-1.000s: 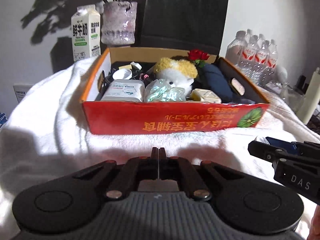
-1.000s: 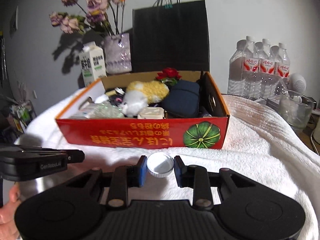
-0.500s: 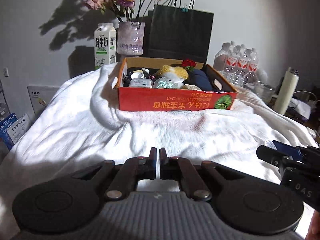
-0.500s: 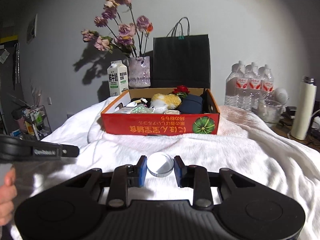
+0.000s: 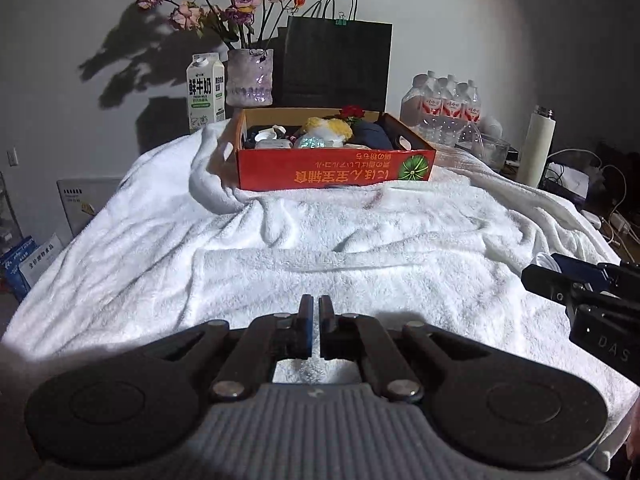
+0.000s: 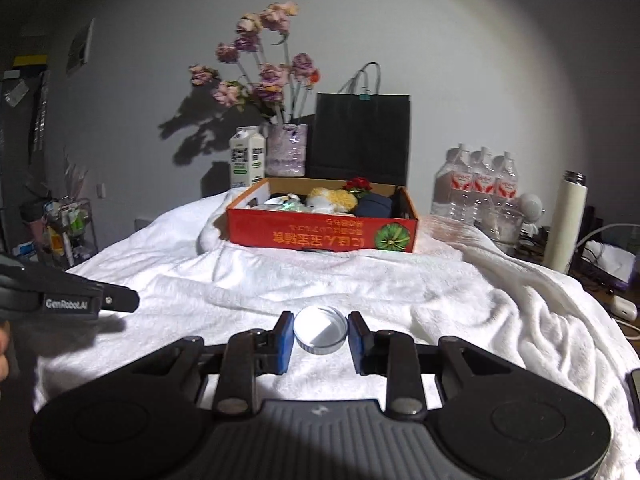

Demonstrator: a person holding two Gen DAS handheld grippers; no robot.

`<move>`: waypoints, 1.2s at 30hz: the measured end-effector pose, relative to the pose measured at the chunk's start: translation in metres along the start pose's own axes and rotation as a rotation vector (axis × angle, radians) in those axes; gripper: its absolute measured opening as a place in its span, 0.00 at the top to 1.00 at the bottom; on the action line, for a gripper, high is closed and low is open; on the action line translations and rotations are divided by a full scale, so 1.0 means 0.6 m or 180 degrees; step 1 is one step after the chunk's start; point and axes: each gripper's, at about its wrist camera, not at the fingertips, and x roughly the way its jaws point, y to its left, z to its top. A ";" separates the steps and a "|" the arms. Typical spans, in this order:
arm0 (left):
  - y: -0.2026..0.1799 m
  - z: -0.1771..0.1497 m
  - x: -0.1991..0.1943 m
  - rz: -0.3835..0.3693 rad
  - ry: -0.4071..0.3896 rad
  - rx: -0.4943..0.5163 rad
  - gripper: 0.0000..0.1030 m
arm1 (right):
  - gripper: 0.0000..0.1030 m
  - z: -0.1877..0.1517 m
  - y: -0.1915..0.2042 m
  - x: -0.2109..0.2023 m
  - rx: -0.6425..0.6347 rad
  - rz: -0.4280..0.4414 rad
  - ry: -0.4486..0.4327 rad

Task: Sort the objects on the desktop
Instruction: 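Lift the white cap and carry it toward the box with the right tool, then lower the white cap into the box and open the right tool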

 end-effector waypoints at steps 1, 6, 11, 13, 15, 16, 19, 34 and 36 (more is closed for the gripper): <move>-0.001 0.000 0.004 -0.0001 0.0019 -0.0003 0.97 | 0.73 0.001 -0.003 0.001 0.0021 -0.0011 0.0002; 0.009 0.007 0.025 -0.0016 0.0108 -0.0083 0.97 | 0.73 0.005 -0.010 0.019 0.0048 0.0014 0.0014; 0.039 0.095 0.037 -0.0087 -0.0059 -0.0093 0.97 | 0.73 0.046 -0.029 0.051 -0.0049 -0.0003 -0.0020; 0.049 0.140 0.045 -0.0114 -0.0155 -0.0041 0.97 | 0.73 0.080 -0.044 0.059 -0.0114 0.0007 -0.0122; 0.059 0.187 0.065 -0.0235 -0.0150 -0.0065 0.97 | 0.73 0.122 -0.061 0.074 -0.0144 0.0042 -0.0217; 0.064 0.212 0.079 -0.0300 -0.0129 -0.0085 0.97 | 0.73 0.146 -0.073 0.086 -0.0137 0.0069 -0.0250; 0.073 0.283 0.134 -0.0466 -0.0040 -0.0169 0.97 | 0.73 0.214 -0.111 0.149 -0.0067 0.0196 -0.0239; 0.082 0.398 0.506 -0.0354 0.1259 -0.0590 0.97 | 0.73 0.302 -0.180 0.632 0.0262 0.0068 0.1693; 0.075 0.396 0.532 -0.0220 0.1376 -0.0533 0.97 | 0.73 0.289 -0.172 0.661 0.0258 -0.0037 0.1898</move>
